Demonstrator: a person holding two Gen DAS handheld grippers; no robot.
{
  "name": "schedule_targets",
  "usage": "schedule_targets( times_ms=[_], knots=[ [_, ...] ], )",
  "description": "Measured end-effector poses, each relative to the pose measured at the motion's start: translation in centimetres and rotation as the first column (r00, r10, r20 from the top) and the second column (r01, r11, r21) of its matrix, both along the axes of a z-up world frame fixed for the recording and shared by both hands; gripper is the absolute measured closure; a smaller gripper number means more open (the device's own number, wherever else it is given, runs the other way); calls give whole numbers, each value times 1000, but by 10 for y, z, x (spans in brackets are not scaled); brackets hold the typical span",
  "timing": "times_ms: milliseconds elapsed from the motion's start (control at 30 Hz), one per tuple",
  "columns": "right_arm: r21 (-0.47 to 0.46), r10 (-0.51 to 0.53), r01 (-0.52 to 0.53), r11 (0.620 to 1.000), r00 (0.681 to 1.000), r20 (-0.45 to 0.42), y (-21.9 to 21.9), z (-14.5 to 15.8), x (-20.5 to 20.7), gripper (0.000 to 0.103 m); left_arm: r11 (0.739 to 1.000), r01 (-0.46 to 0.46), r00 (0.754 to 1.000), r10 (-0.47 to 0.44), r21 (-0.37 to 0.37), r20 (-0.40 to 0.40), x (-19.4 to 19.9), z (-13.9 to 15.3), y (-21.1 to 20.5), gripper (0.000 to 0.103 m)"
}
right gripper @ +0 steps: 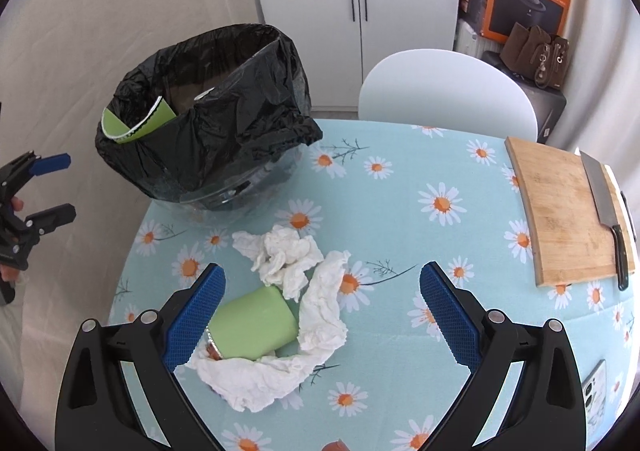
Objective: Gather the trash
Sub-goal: 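Move both tools back toward the green cup and tissues, then close the right gripper on a white tissue while the left grips the green cup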
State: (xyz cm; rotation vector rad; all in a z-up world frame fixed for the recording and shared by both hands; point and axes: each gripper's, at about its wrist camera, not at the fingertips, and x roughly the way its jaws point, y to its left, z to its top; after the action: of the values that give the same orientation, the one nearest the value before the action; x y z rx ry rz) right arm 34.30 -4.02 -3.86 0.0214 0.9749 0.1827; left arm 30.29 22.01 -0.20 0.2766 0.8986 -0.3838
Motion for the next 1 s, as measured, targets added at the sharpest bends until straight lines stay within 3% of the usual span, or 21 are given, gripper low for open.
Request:
schedule_targets(
  times_ms=[567, 1000],
  knots=[
    [15, 203, -203, 979, 977, -59, -18, -24, -34, 10, 995, -100, 993, 101, 18, -63, -63, -19, -38, 6],
    [33, 276, -274, 961, 958, -81, -27, -50, -52, 10, 990, -138, 986, 139, 17, -89, -93, -42, -74, 6]
  ],
)
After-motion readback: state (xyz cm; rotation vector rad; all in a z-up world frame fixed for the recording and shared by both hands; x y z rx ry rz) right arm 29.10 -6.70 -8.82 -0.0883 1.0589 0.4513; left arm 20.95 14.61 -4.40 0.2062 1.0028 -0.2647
